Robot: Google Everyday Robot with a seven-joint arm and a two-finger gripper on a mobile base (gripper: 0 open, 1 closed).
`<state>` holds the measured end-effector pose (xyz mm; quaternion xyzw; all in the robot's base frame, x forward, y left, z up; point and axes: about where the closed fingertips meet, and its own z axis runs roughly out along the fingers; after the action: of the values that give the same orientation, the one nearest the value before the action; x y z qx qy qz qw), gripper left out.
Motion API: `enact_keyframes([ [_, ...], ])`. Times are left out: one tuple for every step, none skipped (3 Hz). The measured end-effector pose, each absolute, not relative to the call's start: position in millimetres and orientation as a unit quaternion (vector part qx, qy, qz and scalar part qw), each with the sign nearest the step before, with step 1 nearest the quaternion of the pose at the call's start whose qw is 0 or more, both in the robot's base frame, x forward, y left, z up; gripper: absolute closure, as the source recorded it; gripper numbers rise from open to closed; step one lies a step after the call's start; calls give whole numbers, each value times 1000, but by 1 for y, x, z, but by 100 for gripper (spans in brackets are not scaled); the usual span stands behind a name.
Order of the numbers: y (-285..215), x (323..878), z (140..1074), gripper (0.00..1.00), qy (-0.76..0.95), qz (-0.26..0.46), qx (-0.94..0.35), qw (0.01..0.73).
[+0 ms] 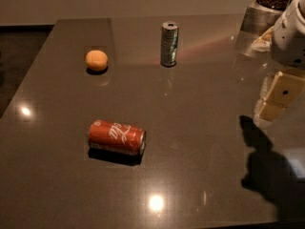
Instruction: Move coke can near redbull can
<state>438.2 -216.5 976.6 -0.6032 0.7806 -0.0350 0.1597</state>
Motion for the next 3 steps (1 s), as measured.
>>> enact_keyframes([
  [-217, 438, 977, 0, 781, -35, -603, 160],
  [-196, 438, 972, 0, 776, -25, -607, 169],
  [-165, 433, 963, 0, 775, -5, -607, 177],
])
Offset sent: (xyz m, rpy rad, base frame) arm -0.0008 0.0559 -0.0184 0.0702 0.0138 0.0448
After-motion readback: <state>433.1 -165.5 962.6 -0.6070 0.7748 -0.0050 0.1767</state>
